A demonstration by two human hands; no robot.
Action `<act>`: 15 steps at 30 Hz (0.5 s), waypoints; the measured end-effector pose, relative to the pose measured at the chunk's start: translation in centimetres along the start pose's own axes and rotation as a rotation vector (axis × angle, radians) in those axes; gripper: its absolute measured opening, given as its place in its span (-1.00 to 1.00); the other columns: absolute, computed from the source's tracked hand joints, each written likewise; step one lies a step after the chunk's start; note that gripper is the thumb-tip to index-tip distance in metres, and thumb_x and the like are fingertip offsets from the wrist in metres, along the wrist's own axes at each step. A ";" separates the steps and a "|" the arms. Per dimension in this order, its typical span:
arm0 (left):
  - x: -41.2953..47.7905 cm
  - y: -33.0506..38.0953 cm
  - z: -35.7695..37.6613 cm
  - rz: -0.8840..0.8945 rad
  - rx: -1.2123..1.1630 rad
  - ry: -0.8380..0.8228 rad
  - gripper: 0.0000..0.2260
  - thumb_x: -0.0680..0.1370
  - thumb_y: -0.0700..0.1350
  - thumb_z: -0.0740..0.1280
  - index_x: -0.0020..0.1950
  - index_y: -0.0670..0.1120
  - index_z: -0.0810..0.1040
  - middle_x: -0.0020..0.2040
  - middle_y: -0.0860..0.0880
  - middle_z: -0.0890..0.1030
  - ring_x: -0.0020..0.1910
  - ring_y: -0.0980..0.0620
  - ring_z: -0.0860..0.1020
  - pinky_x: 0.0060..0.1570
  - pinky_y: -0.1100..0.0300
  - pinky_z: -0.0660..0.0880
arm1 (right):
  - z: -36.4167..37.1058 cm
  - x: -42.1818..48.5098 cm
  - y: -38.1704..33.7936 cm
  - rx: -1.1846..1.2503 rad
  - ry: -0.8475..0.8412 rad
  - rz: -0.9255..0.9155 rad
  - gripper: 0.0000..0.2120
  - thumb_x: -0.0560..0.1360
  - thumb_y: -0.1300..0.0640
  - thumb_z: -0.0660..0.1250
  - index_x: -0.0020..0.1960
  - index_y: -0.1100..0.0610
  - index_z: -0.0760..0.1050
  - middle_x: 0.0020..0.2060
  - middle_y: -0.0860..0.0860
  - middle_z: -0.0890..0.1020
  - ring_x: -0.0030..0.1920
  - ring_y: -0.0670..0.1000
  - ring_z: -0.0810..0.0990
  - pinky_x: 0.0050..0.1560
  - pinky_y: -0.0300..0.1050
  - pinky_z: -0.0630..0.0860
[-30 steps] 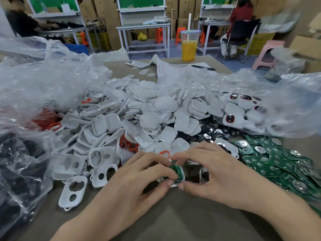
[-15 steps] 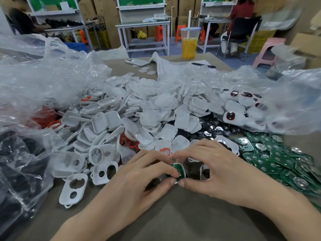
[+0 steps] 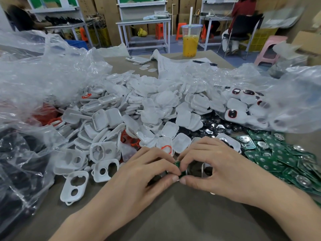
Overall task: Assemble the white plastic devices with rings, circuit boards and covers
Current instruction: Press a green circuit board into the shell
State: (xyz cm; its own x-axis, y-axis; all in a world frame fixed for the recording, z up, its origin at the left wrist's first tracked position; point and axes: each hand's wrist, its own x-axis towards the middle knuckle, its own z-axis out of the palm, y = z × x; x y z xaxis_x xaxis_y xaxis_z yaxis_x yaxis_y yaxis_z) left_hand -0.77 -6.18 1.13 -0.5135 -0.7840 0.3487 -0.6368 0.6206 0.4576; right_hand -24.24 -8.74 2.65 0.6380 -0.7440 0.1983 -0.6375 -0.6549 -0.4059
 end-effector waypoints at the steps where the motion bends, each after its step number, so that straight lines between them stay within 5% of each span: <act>1: 0.0 0.0 0.0 0.000 0.005 -0.002 -0.83 0.63 0.17 0.25 0.09 0.22 0.62 0.14 0.32 0.52 0.20 0.15 0.51 0.10 0.21 0.47 | 0.0 0.0 0.0 0.003 0.003 -0.004 -0.80 0.47 -0.32 0.31 -0.02 -0.24 0.53 0.04 -0.38 0.57 0.26 -0.23 0.41 0.32 -0.22 0.25; 7: -0.1 0.2 -0.5 0.001 0.026 -0.025 -0.81 0.66 0.16 0.21 0.13 0.22 0.61 0.17 0.32 0.51 0.22 0.17 0.50 0.13 0.21 0.47 | 0.2 0.0 0.3 0.020 0.015 0.007 -0.77 0.46 -0.35 0.28 -0.02 -0.25 0.55 0.05 -0.38 0.58 0.26 -0.25 0.41 0.33 -0.22 0.25; 15: -0.2 0.3 -2.0 -0.056 0.151 0.171 -0.78 0.64 0.03 0.22 0.12 0.05 0.66 -0.01 0.25 0.60 0.06 0.17 0.53 0.09 0.19 0.44 | 0.1 -0.2 0.3 0.031 0.017 0.021 -0.80 0.46 -0.30 0.35 -0.02 -0.23 0.57 0.07 -0.42 0.56 0.28 -0.27 0.39 0.33 -0.26 0.23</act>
State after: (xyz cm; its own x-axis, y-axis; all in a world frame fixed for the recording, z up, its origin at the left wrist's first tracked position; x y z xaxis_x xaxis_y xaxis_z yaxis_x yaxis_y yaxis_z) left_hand 0.29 -5.89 2.87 -0.3781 -0.7999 0.4661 -0.7468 0.5611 0.3570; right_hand -24.47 -8.75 2.39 0.6170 -0.7600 0.2043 -0.6371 -0.6348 -0.4372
